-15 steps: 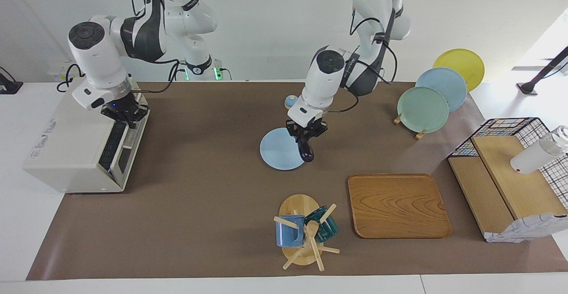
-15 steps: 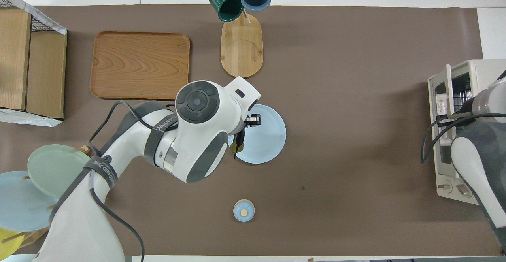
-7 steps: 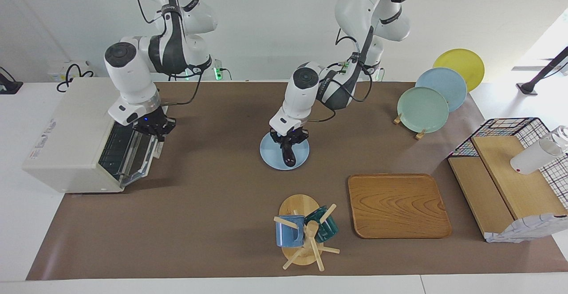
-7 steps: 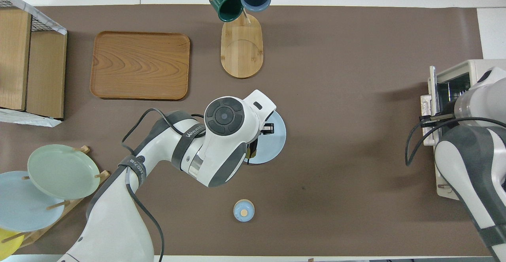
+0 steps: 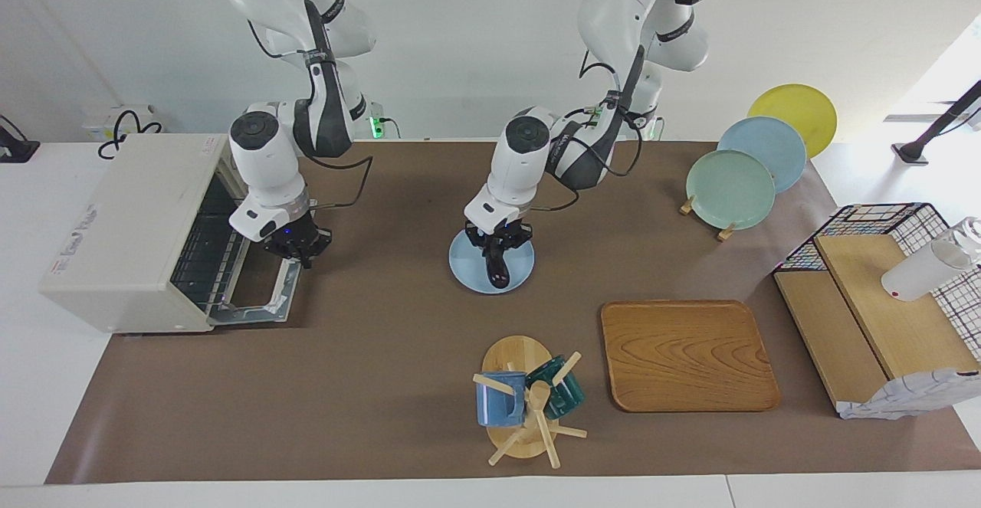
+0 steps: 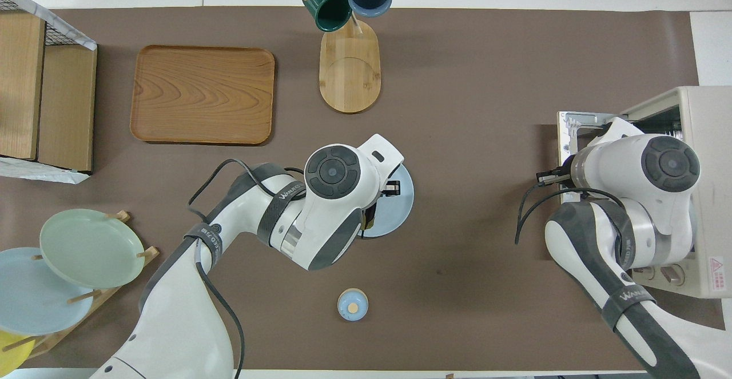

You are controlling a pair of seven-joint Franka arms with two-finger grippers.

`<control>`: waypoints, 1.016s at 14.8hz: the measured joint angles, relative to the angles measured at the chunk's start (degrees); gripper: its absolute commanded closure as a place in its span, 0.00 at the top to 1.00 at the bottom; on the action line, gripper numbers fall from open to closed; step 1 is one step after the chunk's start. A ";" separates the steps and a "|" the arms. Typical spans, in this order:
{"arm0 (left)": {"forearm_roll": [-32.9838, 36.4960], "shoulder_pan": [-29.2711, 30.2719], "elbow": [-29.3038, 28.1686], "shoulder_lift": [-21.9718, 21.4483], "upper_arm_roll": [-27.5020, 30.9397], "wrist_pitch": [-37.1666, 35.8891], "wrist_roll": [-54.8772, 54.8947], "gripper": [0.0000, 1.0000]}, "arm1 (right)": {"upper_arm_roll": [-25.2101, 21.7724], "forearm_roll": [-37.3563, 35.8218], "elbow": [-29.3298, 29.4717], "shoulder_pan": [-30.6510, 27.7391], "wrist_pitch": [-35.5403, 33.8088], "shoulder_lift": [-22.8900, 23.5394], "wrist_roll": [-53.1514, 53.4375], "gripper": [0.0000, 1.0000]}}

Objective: Put eggplant into oven
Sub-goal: 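Carry the eggplant to the plate while the right gripper opens the oven, then release the eggplant on the plate while the right gripper lowers the door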

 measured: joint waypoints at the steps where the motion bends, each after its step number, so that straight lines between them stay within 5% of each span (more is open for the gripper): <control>1: 0.00 0.00 0.00 0.00 0.06 0.00 0.00 1.00 | 0.02 0.02 -0.09 0.01 0.38 0.35 0.07 0.00; 6: 0.00 1.39 0.89 -1.35 1.21 -1.81 0.06 1.00 | -0.25 -0.12 -0.08 0.55 1.52 1.89 3.73 0.00; 12: 0.00 13.90 6.92 -8.92 1.77 -18.84 9.38 1.00 | -0.52 3.95 1.63 6.17 1.54 1.84 5.57 0.03; 15: 0.11 21.70 8.31 -11.13 2.01 -23.50 17.26 1.00 | -0.51 4.32 8.40 13.32 -4.62 2.11 7.13 0.40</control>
